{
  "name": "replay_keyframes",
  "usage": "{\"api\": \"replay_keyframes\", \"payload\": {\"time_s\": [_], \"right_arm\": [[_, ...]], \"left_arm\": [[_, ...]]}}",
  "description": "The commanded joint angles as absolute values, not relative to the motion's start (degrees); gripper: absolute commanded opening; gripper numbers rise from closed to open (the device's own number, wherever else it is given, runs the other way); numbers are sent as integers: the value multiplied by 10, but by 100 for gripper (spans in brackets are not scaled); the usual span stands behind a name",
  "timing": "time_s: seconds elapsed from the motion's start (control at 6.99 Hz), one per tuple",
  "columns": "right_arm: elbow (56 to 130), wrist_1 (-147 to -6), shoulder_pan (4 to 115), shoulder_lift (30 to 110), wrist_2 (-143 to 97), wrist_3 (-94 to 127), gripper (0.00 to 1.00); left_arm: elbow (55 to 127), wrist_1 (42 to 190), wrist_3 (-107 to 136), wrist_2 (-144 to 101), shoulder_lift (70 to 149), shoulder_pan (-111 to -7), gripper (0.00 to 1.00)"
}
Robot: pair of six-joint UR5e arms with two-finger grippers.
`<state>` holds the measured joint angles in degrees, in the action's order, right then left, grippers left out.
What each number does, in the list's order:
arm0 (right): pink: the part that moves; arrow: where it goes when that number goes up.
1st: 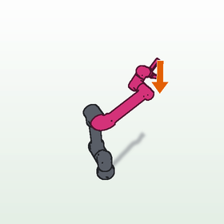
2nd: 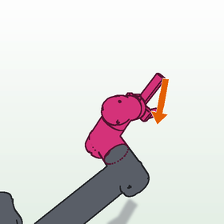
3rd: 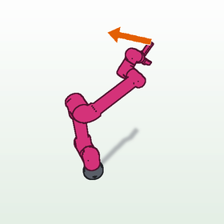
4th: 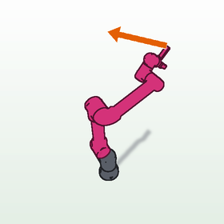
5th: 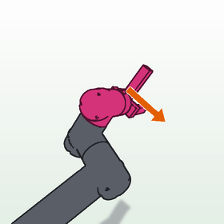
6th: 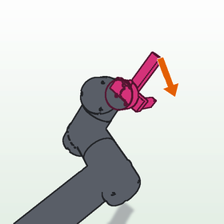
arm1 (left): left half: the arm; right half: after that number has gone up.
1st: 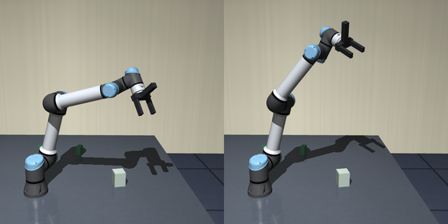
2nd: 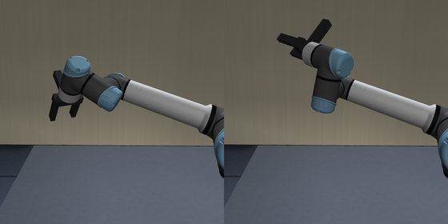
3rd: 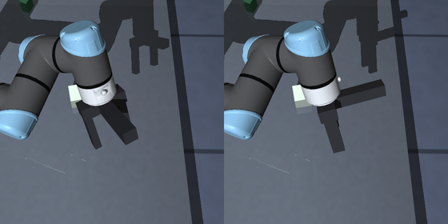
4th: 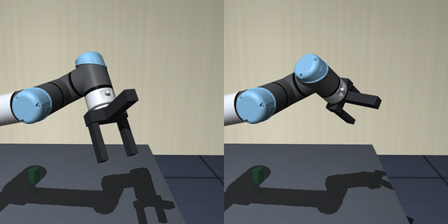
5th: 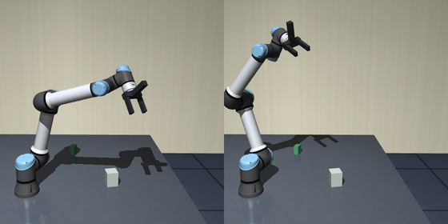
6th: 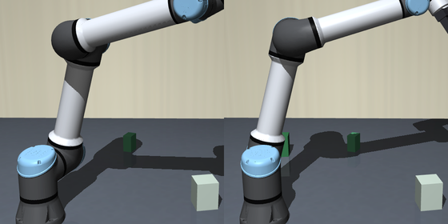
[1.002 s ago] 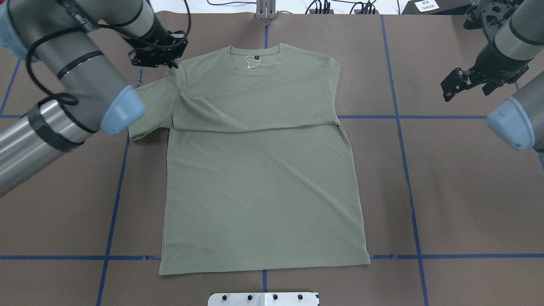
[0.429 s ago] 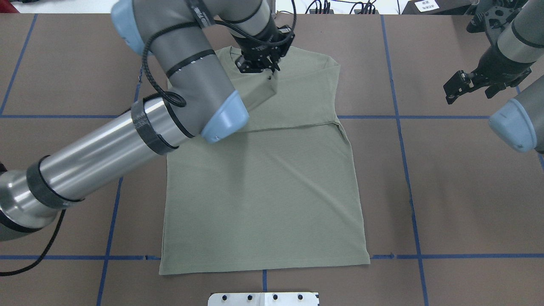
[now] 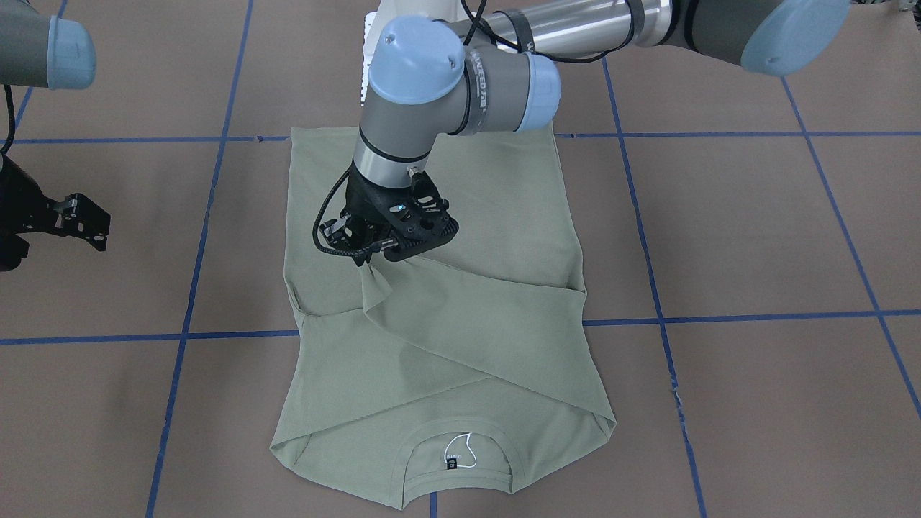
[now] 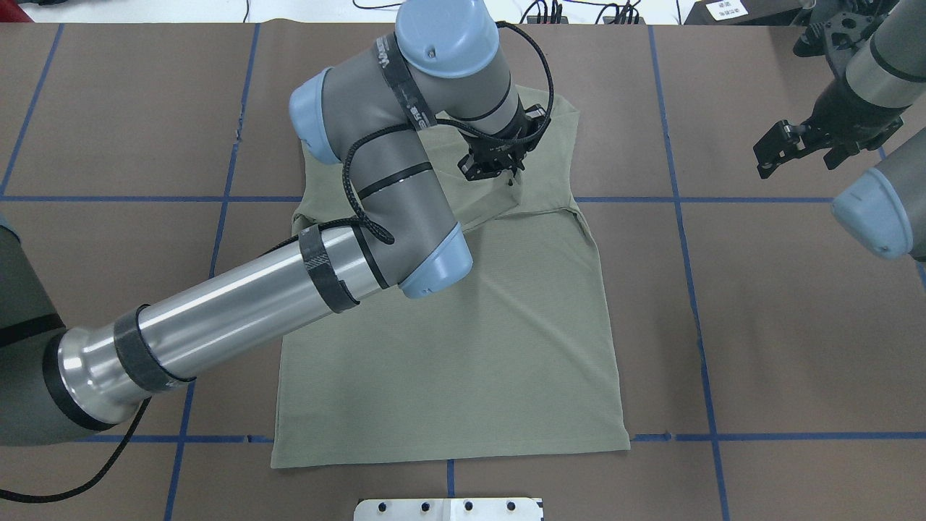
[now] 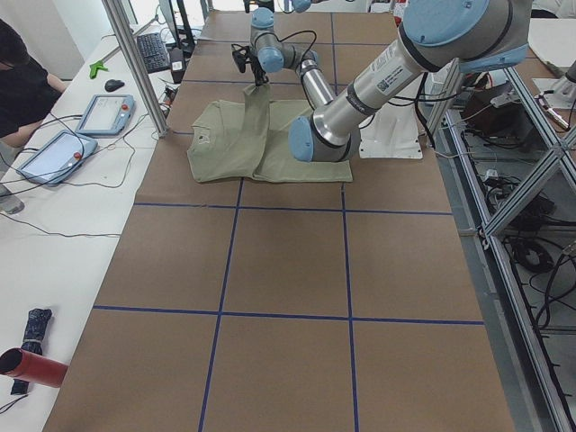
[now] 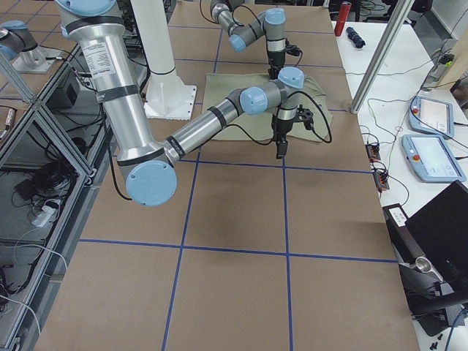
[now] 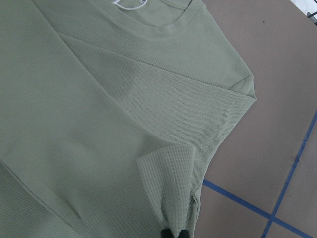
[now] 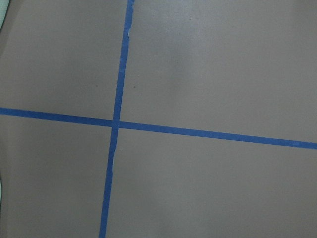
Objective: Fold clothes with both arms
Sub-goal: 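Carry the grasped sleeve with the left gripper across the shirt toward the collar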
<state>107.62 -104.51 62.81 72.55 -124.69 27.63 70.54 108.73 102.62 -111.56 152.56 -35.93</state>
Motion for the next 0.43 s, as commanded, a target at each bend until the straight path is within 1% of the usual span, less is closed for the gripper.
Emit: {"api": "replay_keyframes", "payload": {"time_s": [0.0, 0.14, 0.29], "right_arm": [[1076, -1045, 628, 722, -1247, 279, 100], [1074, -1045, 628, 720, -1247, 279, 100], [1076, -1045, 629, 719, -1248, 278, 100]], "left_arm": [[610, 1177, 1044, -1078, 1547, -326, 0], [600, 1187, 1059, -1077, 1557, -310, 0], [571, 1218, 1070, -1064, 1583, -294, 96]]}}
